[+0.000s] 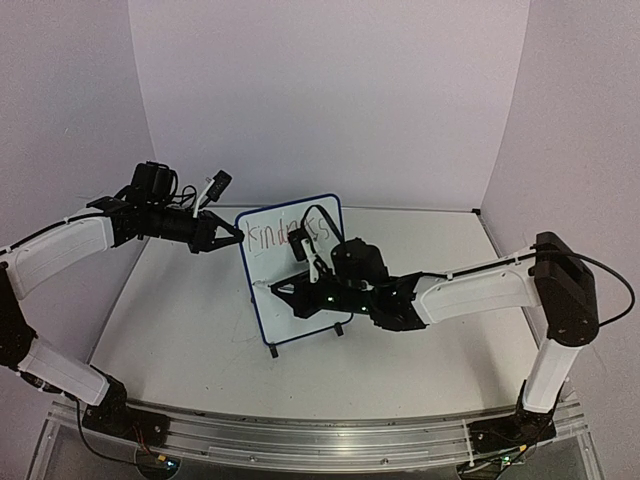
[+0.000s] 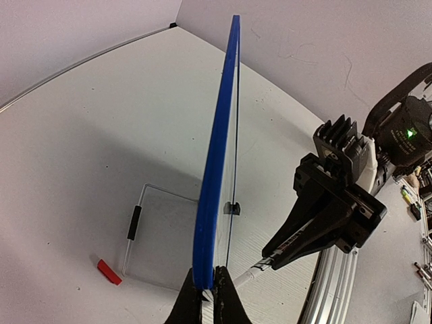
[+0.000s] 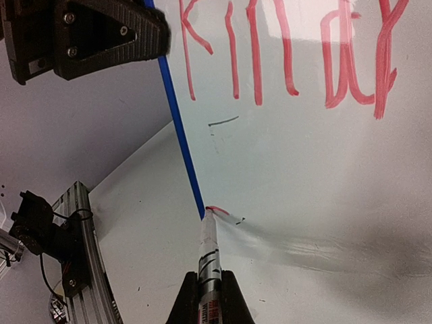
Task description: Write a sentence on the whiteboard
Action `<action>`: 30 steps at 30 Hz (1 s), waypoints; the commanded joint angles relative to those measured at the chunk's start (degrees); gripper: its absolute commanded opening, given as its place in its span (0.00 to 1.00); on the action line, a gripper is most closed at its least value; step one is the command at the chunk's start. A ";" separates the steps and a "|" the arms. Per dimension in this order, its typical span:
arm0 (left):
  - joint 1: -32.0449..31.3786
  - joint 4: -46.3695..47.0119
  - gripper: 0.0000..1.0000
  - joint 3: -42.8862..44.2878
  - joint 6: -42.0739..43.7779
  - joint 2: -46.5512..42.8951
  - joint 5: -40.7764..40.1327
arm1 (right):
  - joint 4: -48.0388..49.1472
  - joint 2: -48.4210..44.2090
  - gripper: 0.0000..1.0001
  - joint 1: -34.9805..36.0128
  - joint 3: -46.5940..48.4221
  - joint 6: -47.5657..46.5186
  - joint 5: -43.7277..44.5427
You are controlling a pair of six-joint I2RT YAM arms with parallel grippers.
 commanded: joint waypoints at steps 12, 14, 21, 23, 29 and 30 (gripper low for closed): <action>-1.85 -4.87 0.00 -0.04 2.76 2.28 -3.07 | -1.71 0.44 0.00 -0.04 -0.10 0.12 -0.14; -1.85 -4.88 0.00 -0.05 2.74 2.23 -3.14 | -1.91 0.43 0.00 -0.08 -0.13 0.11 -0.17; -1.93 -4.94 0.00 0.00 2.81 2.12 -3.14 | -2.85 0.22 0.00 -0.05 -0.29 0.07 0.04; -1.93 -4.95 0.00 -0.01 2.78 2.13 -3.15 | -3.09 0.15 0.00 -0.06 -0.26 0.04 -0.02; -2.02 -4.96 0.00 0.04 2.75 2.20 -3.24 | -3.86 -0.18 0.00 0.05 -0.13 -0.27 0.15; -2.02 -4.96 0.00 0.01 2.76 2.20 -3.23 | -4.07 -0.21 0.00 0.02 -0.07 -0.35 0.15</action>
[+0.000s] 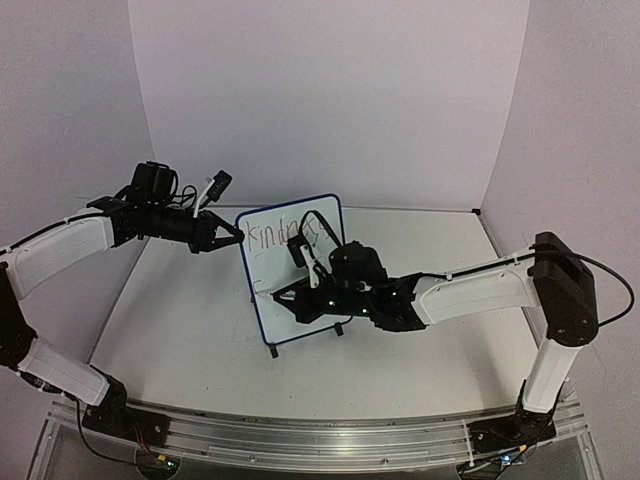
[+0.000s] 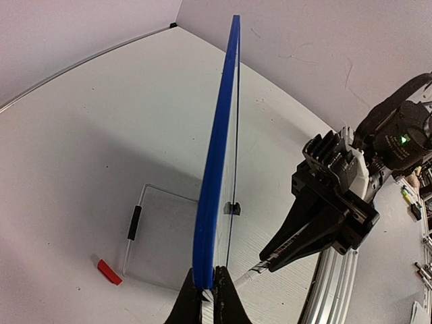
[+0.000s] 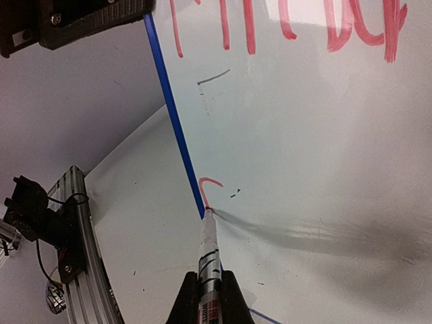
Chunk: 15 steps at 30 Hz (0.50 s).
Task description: Write a sentence on the whiteboard
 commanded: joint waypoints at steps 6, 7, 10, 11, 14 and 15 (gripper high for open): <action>-1.89 -4.99 0.00 0.02 2.77 2.20 -3.14 | -1.06 -1.48 0.00 0.01 -0.60 -0.47 3.02; -1.89 -4.98 0.00 -0.01 2.75 2.20 -3.14 | -1.01 -1.76 0.00 -0.01 -0.79 -0.48 3.48; -1.98 -5.06 0.00 0.05 2.76 2.20 -3.14 | -0.63 -2.68 0.00 0.05 -1.51 -0.51 4.86; -1.98 -5.06 0.00 0.01 2.78 2.20 -3.15 | -0.54 -2.92 0.00 0.05 -1.67 -0.54 5.14; -1.98 -5.10 0.00 0.00 2.76 2.18 -3.22 | -0.34 -3.66 0.00 0.01 -2.22 -0.54 5.78; -1.97 -5.10 0.00 -0.02 2.76 2.17 -3.22 | -0.27 -3.91 0.00 0.02 -2.39 -0.56 5.92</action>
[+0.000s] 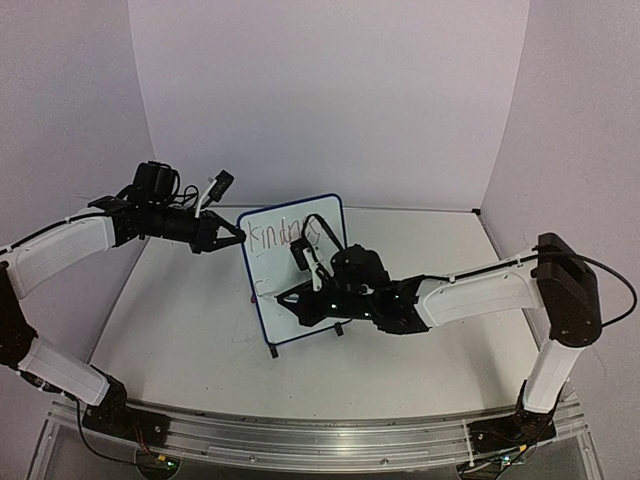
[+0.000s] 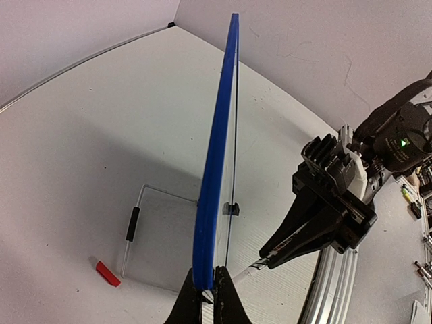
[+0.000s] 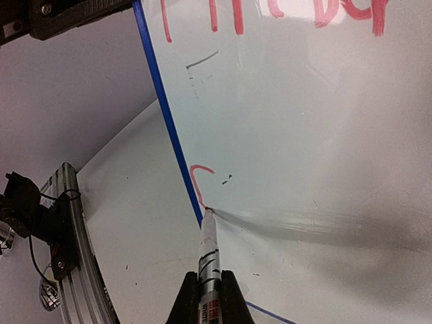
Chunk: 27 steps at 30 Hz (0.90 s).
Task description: Write a sentence on the whiteboard
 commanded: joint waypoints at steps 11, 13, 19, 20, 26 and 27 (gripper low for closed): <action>-1.48 -5.03 0.00 -0.28 2.82 2.05 -2.97 | 3.08 -9.67 0.00 -0.31 -3.86 -0.78 0.31; -1.48 -5.03 0.00 -0.26 2.86 2.05 -3.05 | 2.88 -10.31 0.00 -0.28 -3.59 -1.06 1.55; -1.52 -5.13 0.00 -0.27 2.86 1.96 -3.23 | -0.36 -8.94 0.00 -0.36 -0.46 -3.54 4.47; -1.53 -5.12 0.00 -0.26 2.86 1.96 -3.23 | -0.69 -8.57 0.00 -0.40 -0.10 -3.76 4.62; -1.57 -5.05 0.00 -0.27 2.87 1.98 -3.23 | -1.91 -7.10 0.00 -0.50 1.85 -4.75 5.02; -1.57 -5.04 0.00 -0.24 2.83 1.96 -3.23 | -2.07 -6.83 0.00 -0.49 2.19 -4.88 4.97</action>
